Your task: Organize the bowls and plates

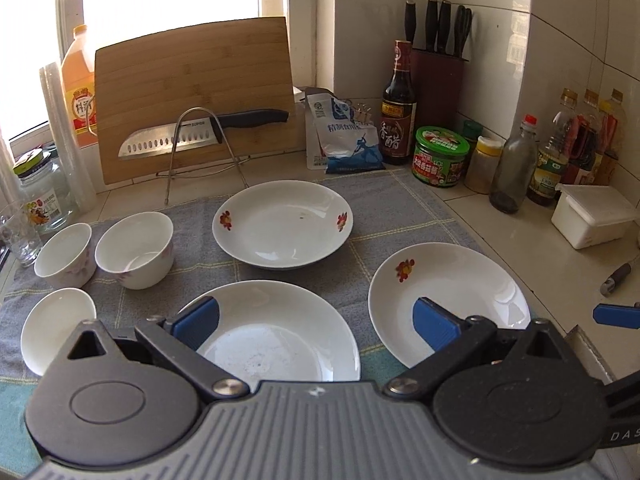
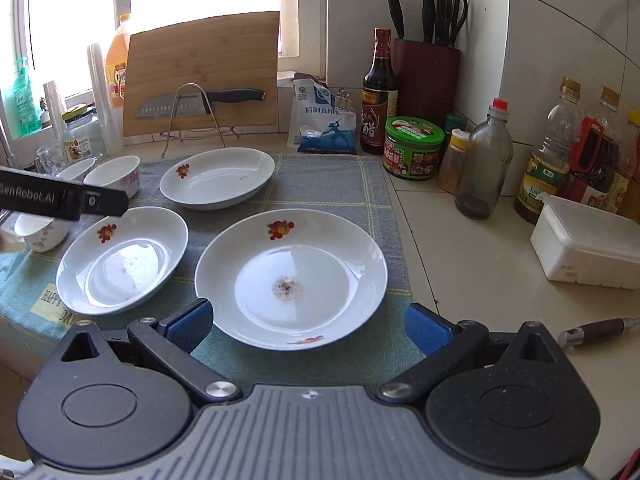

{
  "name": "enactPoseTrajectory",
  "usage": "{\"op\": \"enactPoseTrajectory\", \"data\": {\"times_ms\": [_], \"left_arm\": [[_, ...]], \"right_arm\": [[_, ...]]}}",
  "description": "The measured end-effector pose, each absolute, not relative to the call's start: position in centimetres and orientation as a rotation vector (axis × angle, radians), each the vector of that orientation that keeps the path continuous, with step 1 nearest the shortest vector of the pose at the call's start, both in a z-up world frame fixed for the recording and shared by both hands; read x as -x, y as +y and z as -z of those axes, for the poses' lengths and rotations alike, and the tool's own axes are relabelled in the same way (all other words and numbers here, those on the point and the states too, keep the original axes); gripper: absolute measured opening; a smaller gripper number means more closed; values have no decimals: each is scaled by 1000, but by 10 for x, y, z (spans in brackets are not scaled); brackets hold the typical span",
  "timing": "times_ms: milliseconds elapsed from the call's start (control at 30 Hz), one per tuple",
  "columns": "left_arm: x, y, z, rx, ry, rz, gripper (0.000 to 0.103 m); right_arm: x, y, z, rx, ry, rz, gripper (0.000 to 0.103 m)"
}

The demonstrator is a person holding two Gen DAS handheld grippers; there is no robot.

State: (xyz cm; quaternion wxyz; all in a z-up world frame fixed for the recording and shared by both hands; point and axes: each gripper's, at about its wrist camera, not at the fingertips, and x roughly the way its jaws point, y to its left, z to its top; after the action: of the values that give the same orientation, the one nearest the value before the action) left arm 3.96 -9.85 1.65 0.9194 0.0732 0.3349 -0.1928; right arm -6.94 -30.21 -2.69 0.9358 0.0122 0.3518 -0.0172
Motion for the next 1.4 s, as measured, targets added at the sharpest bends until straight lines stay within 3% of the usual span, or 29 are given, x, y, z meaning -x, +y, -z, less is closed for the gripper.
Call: {"op": "enactPoseTrajectory", "data": {"times_ms": [500, 1133, 1400], "left_arm": [[-103, -154, 7, -284, 734, 685, 102], [-156, -218, 54, -435, 964, 998, 101], [-176, -236, 67, -519, 1052, 1112, 93]], "right_arm": [[28, -302, 101, -30, 860, 2, 103], [21, -298, 110, 35, 764, -33, 103], [22, -299, 110, 38, 747, -40, 103]]}}
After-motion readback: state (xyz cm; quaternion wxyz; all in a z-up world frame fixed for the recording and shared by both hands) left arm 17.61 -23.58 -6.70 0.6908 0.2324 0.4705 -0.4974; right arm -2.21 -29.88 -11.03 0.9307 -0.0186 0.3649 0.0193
